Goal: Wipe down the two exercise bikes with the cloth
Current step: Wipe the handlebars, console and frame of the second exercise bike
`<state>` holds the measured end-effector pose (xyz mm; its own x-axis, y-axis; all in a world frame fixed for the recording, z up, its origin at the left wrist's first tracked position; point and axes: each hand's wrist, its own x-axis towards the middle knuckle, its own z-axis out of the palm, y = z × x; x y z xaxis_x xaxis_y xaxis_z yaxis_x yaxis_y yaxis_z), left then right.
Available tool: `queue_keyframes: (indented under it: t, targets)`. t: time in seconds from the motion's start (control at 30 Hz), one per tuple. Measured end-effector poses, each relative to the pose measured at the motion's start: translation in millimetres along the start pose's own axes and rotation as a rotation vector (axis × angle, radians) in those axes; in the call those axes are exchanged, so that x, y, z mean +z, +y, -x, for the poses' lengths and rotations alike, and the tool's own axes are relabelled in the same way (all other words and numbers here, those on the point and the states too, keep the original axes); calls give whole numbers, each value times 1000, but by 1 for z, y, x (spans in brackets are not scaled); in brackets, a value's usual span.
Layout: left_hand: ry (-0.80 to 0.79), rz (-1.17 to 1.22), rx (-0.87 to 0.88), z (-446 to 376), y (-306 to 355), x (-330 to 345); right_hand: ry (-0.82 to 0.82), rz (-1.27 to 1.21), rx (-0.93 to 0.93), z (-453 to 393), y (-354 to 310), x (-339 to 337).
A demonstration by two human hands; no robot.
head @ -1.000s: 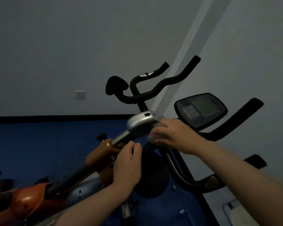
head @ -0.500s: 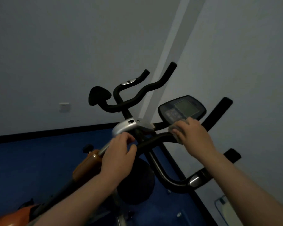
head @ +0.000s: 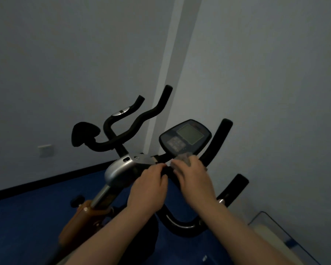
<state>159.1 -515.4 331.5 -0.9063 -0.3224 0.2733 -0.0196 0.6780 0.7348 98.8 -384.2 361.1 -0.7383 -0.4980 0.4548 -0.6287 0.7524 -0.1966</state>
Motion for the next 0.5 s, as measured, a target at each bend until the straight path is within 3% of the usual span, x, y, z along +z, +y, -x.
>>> queue_keyframes:
  t: [0.13, 0.27, 0.4, 0.5]
  targets:
    - [-50, -97, 84, 3, -5, -2, -58, 93, -82, -10, 30, -26]
    - [-64, -49, 44, 3, -3, -4, 69, 138, 62, -27, 56, -50]
    - [-46, -51, 8, 2, -1, -3, -182, 24, -118, -15, 43, -31]
    - [-62, 38, -56, -1, 0, -5, -162, 208, -137, -37, 71, -49]
